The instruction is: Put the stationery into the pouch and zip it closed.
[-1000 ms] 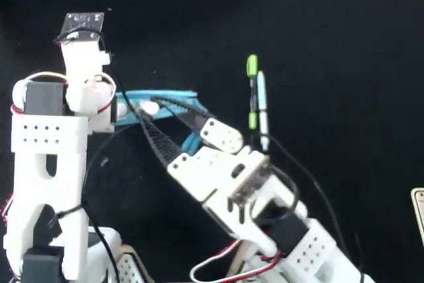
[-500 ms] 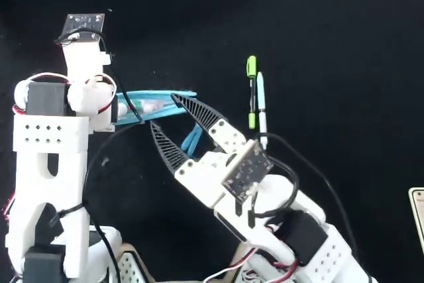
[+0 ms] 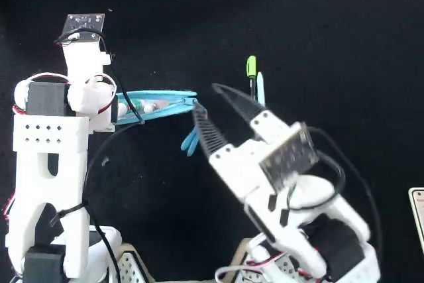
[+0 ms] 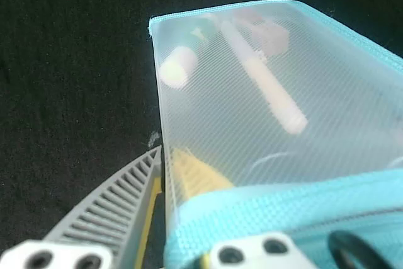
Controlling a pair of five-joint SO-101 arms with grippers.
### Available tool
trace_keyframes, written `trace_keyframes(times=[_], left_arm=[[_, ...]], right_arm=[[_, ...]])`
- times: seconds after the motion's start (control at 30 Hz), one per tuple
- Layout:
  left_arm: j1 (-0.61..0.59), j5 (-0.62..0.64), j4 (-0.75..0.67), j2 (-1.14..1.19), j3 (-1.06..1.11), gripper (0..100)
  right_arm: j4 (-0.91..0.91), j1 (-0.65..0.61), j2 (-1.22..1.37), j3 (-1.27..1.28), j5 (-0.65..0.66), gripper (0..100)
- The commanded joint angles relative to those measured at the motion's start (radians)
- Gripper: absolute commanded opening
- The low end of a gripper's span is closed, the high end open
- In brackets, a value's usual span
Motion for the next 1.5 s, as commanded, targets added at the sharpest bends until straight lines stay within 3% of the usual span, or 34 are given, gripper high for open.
trace_keyframes(times=[0.0, 0.27, 0.47, 0.77, 0.93, 1.27, 1.47], left_arm=[[0.010, 0.002, 0.003, 0.003, 0.005, 3], [0.010, 0.002, 0.003, 0.003, 0.005, 3], [0.010, 0.002, 0.003, 0.003, 0.005, 3], [0.010, 0.002, 0.003, 0.003, 0.005, 3], [0.010, 0.002, 0.003, 0.003, 0.005, 3], [0.010, 0.002, 0.003, 0.002, 0.005, 3], [0.010, 0.002, 0.003, 0.003, 0.005, 3]], right_arm=[[0.166, 0.239, 0.113, -0.166, -0.009, 11.6], [0.173, 0.396, 0.351, -0.088, -0.011, 11.6], [0.132, 0.476, 0.690, -0.127, -0.126, 11.7], [-0.086, 0.476, 1.216, -0.355, -0.207, 11.7], [-0.107, 0.480, 1.423, -0.533, -0.207, 11.7], [-0.104, 0.488, 1.676, -0.794, -0.201, 11.9], [-0.104, 0.519, 1.785, -0.895, -0.201, 19.8]])
